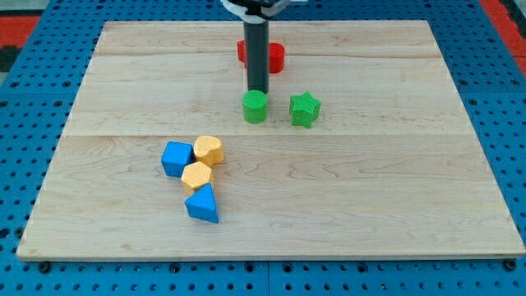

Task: Push the green circle to the bottom right of the green star

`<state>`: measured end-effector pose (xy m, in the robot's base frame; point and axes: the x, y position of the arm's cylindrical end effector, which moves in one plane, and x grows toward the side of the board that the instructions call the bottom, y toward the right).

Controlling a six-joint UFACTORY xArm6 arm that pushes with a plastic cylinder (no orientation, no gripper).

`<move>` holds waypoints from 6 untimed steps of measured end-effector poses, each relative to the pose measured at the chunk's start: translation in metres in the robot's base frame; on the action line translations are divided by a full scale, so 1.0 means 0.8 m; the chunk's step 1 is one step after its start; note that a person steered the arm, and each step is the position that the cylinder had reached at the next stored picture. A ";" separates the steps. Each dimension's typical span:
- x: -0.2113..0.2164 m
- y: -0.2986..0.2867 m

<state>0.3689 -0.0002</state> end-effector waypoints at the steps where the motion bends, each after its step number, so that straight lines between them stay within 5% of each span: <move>1: 0.010 -0.032; 2: 0.027 -0.068; 4: 0.074 0.023; 6: 0.126 0.009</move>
